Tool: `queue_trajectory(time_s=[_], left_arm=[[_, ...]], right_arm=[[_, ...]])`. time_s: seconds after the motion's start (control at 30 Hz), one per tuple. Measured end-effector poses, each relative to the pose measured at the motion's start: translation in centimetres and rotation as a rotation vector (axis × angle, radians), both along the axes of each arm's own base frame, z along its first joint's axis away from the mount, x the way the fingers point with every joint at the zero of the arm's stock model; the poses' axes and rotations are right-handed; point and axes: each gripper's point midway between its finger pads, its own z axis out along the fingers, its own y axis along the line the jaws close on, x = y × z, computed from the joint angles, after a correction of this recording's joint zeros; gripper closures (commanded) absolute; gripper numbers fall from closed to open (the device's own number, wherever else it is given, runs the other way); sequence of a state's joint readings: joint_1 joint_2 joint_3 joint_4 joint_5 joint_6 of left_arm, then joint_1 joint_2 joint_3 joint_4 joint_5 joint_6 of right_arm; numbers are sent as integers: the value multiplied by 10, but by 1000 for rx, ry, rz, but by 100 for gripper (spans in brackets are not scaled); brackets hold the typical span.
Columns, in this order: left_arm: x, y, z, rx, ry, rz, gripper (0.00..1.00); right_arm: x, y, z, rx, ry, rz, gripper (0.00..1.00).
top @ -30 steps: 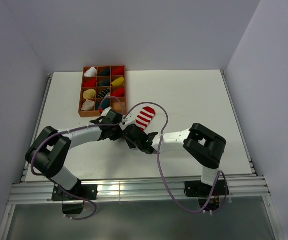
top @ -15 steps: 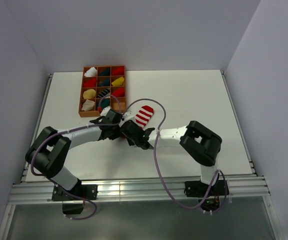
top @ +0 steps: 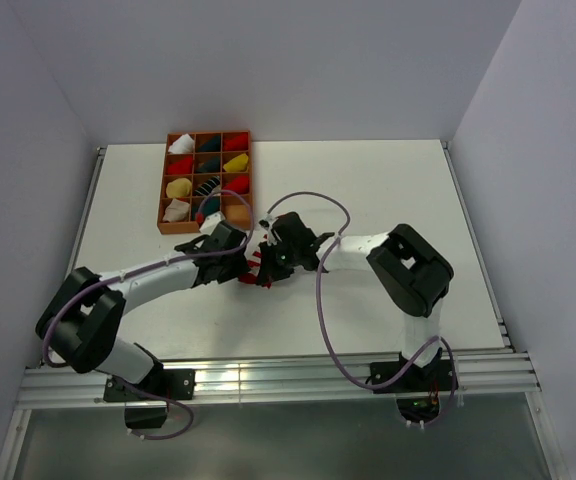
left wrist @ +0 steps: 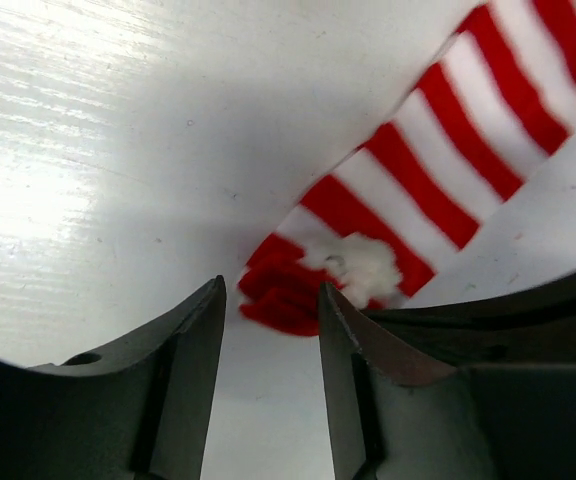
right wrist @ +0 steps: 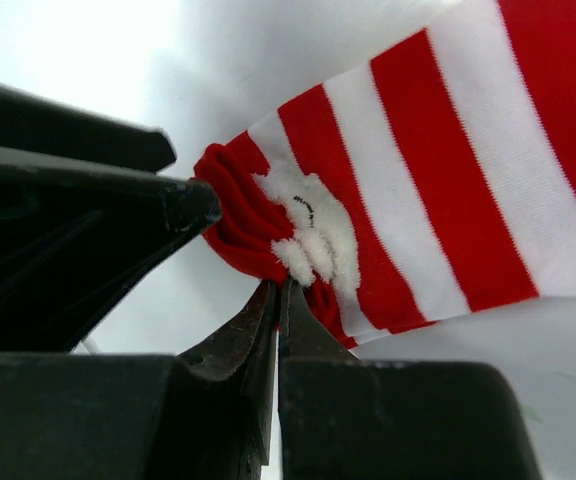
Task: Roll the socks
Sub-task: Roll the sock at the center of the board.
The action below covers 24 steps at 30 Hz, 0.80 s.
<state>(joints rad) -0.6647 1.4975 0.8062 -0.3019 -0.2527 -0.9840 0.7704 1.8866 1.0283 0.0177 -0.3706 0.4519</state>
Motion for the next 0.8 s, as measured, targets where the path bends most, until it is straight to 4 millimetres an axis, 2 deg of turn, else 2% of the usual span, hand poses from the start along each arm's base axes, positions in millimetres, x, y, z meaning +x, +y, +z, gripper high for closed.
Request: queue_trajectory(time_s=[0.1, 0.17, 0.23, 0.5, 0.8], left_arm=[[-1, 2, 10, -22, -26, 19, 44], [-4, 5, 15, -42, -41, 41, 34], [-8, 9, 17, -63, -45, 67, 31], [-31, 23, 5, -131, -12, 169, 32], [-45, 16, -2, -250, 22, 210, 34]], right_arm=[[-13, 7, 0, 60, 95, 25, 100], [-20, 9, 1, 91, 152, 29, 100], [-27, 10, 2, 120, 212, 23, 100], [-36, 5, 2, 205, 403, -55, 100], [-41, 5, 2, 280, 524, -125, 100]])
